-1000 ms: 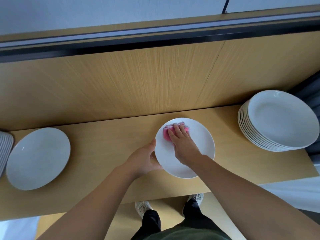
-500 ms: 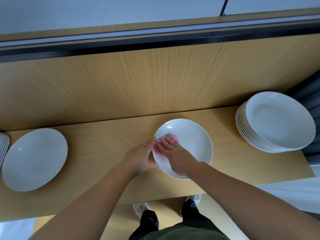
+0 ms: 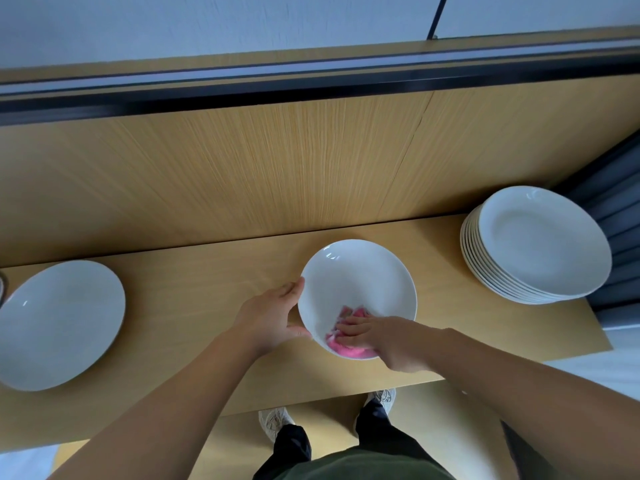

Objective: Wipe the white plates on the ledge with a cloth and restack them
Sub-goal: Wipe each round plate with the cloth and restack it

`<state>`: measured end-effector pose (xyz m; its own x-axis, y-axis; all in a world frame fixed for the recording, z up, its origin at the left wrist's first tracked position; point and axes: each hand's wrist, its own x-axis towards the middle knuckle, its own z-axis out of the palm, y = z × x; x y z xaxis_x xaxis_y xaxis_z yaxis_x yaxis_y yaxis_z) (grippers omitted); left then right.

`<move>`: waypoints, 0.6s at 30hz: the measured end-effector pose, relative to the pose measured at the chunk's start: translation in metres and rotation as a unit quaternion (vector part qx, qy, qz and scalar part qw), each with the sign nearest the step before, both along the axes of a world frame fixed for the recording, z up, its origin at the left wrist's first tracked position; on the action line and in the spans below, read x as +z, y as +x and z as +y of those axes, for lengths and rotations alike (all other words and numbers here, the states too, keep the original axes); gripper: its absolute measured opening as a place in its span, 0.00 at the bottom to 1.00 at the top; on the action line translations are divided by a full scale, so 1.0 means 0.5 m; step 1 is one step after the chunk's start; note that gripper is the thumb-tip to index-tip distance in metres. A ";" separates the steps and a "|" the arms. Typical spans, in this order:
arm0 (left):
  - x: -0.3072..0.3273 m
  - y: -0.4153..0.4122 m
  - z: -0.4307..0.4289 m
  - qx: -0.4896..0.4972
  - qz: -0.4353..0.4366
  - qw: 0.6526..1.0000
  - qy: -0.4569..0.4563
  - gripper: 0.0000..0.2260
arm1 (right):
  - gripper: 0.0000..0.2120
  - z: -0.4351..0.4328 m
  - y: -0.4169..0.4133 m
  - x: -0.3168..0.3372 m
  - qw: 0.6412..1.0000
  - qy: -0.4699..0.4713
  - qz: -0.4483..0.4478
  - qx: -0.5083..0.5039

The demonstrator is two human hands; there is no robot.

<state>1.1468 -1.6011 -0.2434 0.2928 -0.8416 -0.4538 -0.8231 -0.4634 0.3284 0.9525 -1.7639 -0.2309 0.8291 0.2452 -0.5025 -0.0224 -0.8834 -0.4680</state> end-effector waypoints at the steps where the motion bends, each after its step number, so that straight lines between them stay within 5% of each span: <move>1: -0.001 0.001 -0.001 -0.009 -0.006 1.000 -0.001 0.45 | 0.38 -0.012 -0.002 0.007 1.000 -0.006 0.015 0.011; 6: -0.016 0.003 0.010 -0.014 -0.011 0.998 -0.057 0.44 | 0.37 -0.080 0.022 0.033 1.000 -0.027 0.005 -0.015; 11: -0.044 -0.011 0.019 -0.150 -0.071 0.956 -0.241 0.26 | 0.35 -0.120 0.105 0.034 0.978 -0.106 -0.176 -0.034; 18: -0.062 -0.041 0.018 -0.153 -0.057 0.962 -0.218 0.23 | 0.28 -0.097 0.118 -0.057 0.954 -0.245 -0.172 0.020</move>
